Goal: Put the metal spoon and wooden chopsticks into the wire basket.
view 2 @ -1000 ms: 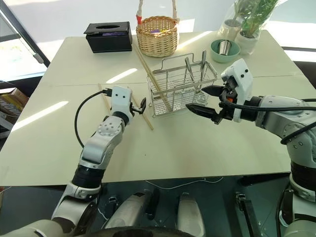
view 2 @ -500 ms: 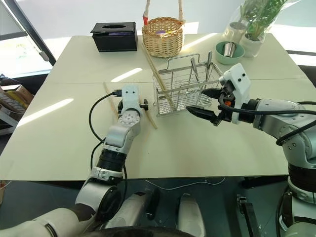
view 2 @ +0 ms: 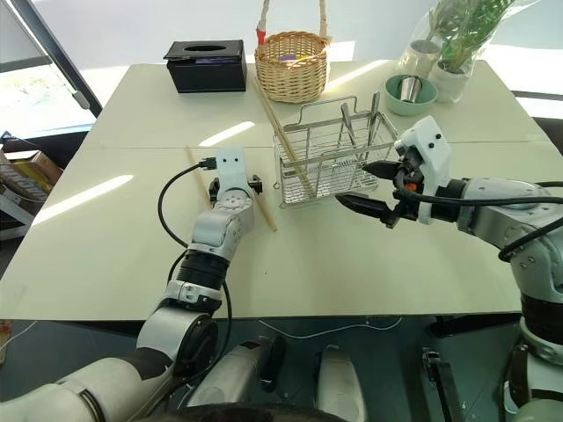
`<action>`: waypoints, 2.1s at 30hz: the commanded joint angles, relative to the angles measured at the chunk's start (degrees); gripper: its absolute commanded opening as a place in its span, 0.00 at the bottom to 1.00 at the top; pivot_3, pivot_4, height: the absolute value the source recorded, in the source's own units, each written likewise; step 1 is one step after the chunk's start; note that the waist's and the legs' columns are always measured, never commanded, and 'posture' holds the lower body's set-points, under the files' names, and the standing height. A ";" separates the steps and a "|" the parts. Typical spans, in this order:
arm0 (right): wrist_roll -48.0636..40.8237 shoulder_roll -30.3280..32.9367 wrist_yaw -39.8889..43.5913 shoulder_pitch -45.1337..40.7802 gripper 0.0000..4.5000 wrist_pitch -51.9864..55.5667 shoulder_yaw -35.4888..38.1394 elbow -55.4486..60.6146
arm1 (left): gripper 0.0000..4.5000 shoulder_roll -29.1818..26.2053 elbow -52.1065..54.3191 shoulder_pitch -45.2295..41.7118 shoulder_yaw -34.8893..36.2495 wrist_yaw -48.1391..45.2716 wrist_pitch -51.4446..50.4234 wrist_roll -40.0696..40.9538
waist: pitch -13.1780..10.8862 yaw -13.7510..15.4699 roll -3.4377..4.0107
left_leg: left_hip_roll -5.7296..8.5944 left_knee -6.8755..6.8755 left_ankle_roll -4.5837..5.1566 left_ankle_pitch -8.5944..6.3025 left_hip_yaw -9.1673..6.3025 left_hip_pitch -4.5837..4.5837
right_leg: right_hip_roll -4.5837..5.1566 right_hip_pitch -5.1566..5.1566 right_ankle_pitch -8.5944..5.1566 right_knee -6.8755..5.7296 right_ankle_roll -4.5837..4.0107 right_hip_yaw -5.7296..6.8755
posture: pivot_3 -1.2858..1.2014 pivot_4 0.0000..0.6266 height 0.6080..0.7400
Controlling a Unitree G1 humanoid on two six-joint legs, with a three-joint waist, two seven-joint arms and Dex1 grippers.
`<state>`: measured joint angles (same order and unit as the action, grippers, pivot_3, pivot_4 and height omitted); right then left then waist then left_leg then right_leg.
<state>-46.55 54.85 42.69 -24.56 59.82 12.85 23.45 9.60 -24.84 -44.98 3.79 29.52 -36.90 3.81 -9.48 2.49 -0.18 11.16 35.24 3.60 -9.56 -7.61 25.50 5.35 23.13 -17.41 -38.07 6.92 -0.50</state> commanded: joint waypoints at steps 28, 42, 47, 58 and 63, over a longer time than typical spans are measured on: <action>-3.60 3.00 1.69 -0.05 1.00 -0.22 5.96 -0.69 | 0.02 4.36 -3.57 -1.25 2.37 0.83 2.92 8.15 | 0.09 -0.08 0.05 | 0.00 0.02 -0.02 0.00 0.08 -0.11 | 0.01 -0.05 0.21 0.03 0.12 -0.06 | 0.52 0.24 1.00; -12.78 1.54 -5.08 6.10 1.00 4.27 19.73 3.52 | 0.02 -11.74 21.48 2.06 -0.92 -35.36 26.40 11.87 | 0.06 -0.12 0.01 | -0.01 -0.03 -0.01 0.01 0.09 0.24 | 0.01 0.27 0.21 0.09 0.07 -0.07 | 0.52 0.24 1.00; -14.86 0.65 -7.62 8.99 1.00 3.91 22.02 5.56 | 0.02 -16.13 27.29 0.99 2.30 -40.96 27.09 15.84 | 0.07 -0.13 0.02 | -0.01 0.03 -0.01 0.01 0.09 0.21 | 0.01 0.21 0.22 0.09 0.06 -0.07 | 0.52 0.24 1.00; -16.65 -0.64 -11.01 9.37 1.00 1.39 20.39 6.41 | 0.02 -4.81 21.95 -6.02 2.69 -57.59 27.04 34.26 | 0.04 -0.19 -0.03 | 0.00 0.14 0.03 0.01 0.09 0.18 | 0.03 0.09 0.23 0.13 0.05 -0.03 | 0.52 0.24 1.00; -17.18 -2.59 -13.11 10.15 1.00 -0.18 20.39 8.09 | 0.02 -0.07 16.09 -6.07 1.62 -63.86 33.82 32.78 | 0.04 -0.22 -0.04 | -0.02 0.12 0.05 0.03 0.09 0.19 | 0.03 0.12 0.23 0.13 0.05 -0.03 | 0.52 0.24 1.00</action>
<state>-62.63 52.58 30.34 -14.36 61.21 32.21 29.40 9.08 -8.51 -49.82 5.87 -32.17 -5.88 36.82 -9.45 2.27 -0.22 11.15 35.36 3.66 -9.53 -7.51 25.69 5.38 23.24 -17.19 -37.94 6.97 -0.54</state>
